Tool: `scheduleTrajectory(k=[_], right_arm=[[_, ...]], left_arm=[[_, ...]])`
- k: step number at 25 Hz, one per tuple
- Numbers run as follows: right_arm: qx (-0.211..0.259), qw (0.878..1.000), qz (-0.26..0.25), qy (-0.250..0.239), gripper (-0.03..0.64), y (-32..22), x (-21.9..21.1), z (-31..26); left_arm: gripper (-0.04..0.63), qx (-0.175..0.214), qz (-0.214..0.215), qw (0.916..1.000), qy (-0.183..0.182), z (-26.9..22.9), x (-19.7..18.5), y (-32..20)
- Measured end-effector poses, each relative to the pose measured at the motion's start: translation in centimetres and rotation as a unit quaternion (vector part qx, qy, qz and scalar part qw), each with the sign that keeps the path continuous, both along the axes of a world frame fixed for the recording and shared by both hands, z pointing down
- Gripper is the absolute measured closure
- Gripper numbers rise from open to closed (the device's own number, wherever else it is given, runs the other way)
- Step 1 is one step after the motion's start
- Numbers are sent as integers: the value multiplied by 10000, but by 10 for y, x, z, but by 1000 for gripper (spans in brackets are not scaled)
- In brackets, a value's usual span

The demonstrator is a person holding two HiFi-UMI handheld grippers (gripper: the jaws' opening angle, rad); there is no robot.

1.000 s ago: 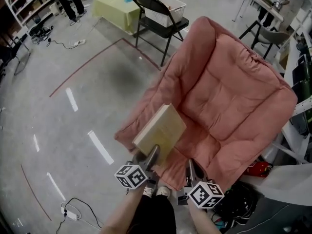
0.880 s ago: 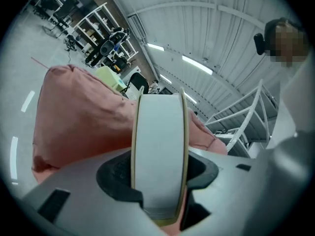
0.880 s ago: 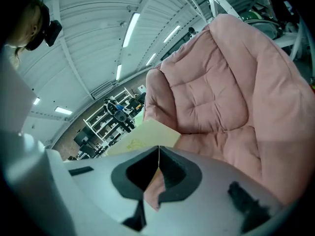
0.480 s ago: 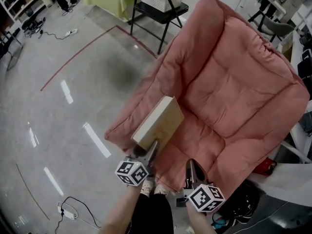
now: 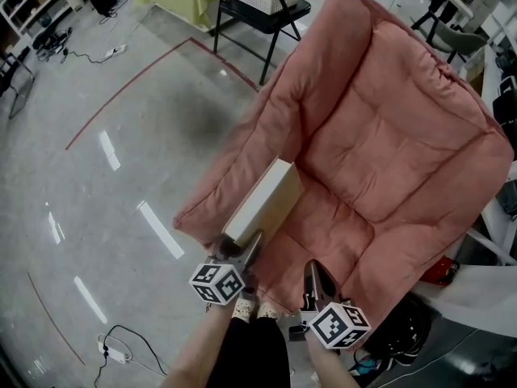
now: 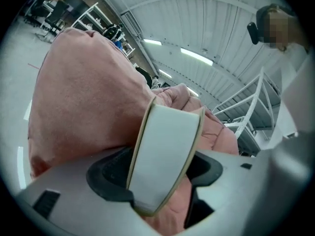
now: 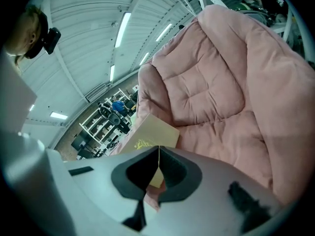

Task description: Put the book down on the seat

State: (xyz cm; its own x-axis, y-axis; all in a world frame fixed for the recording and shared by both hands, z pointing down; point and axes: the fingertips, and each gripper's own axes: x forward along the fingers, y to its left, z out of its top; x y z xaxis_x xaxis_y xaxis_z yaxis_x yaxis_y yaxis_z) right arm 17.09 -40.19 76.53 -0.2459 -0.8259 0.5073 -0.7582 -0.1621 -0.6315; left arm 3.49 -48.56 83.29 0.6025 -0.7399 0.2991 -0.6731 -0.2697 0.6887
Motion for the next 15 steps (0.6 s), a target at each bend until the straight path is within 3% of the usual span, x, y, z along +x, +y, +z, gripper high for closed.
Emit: scheduleTrajectory(k=[4, 15], right_arm=[[81, 9999, -66, -55, 603, -3, -6, -7], [-20, 9997, -255, -55, 603, 7, -27, -37]], left_arm=[[275, -89, -140, 9997, 192, -8, -10, 6], [268, 84, -143, 9998, -116, -59, -46, 43]])
